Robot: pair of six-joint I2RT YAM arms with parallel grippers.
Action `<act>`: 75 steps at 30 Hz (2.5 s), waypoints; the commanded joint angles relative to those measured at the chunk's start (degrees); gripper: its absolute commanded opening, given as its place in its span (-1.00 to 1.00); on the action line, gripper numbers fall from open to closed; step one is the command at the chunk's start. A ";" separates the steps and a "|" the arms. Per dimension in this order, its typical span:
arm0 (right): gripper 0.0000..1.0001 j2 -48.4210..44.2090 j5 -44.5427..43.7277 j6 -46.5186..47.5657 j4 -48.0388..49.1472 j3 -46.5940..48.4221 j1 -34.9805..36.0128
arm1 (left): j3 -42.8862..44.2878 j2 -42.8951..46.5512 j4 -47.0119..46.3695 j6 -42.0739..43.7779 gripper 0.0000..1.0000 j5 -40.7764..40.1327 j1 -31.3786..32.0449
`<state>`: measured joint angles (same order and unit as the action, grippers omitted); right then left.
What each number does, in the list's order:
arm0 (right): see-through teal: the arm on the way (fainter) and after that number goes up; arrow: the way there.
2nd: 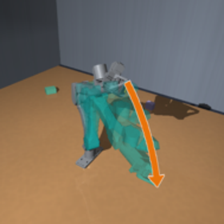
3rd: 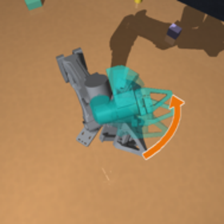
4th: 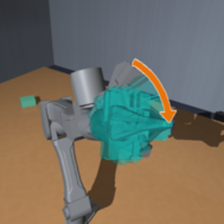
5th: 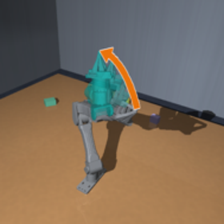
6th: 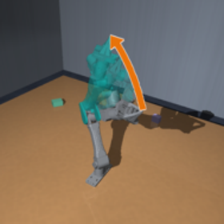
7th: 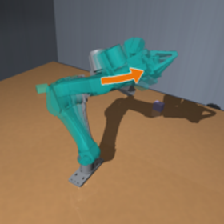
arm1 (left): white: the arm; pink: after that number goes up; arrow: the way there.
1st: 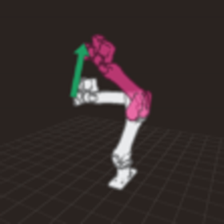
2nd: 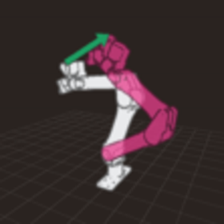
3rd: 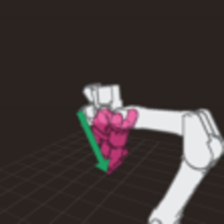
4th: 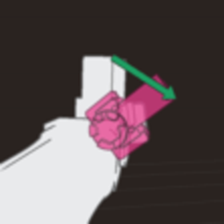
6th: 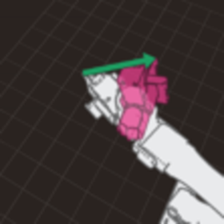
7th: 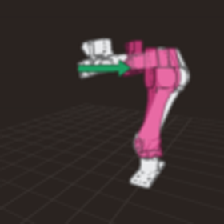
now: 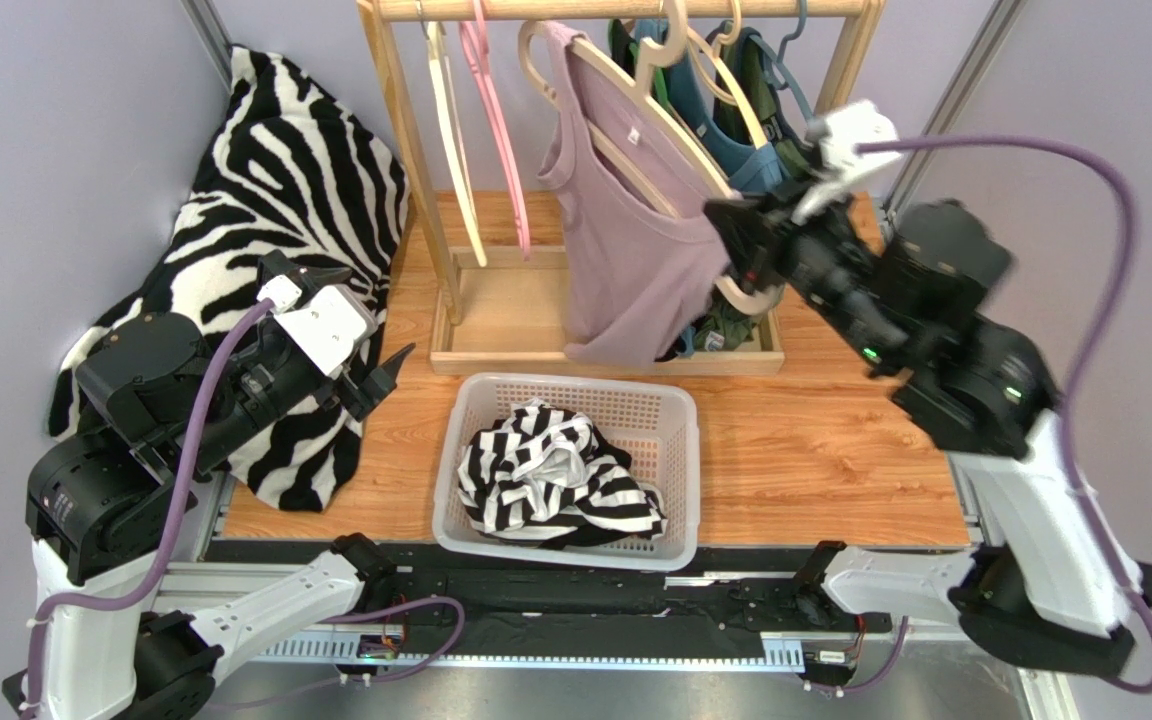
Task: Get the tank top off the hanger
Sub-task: Pick up the hanger from the clothesline, then remove the tank top from the hanger.
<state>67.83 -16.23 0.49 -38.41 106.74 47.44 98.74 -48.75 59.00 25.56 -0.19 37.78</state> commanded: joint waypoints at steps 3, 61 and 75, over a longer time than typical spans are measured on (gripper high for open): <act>-1.00 -13.60 10.32 -2.33 -1.21 4.79 0.28 | 0.84 0.15 -0.03 -1.83 0.98 1.59 -0.60; -1.00 -20.20 46.64 4.96 -12.04 -12.87 0.28 | 2.51 -0.20 14.38 11.35 0.81 32.44 -6.67; -1.00 -19.23 46.90 6.10 -14.85 -13.49 0.28 | 8.93 -0.91 14.30 11.00 0.38 33.59 -6.67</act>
<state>48.47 29.06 5.34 -54.48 93.03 47.48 104.42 -50.92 74.13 35.75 32.05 31.40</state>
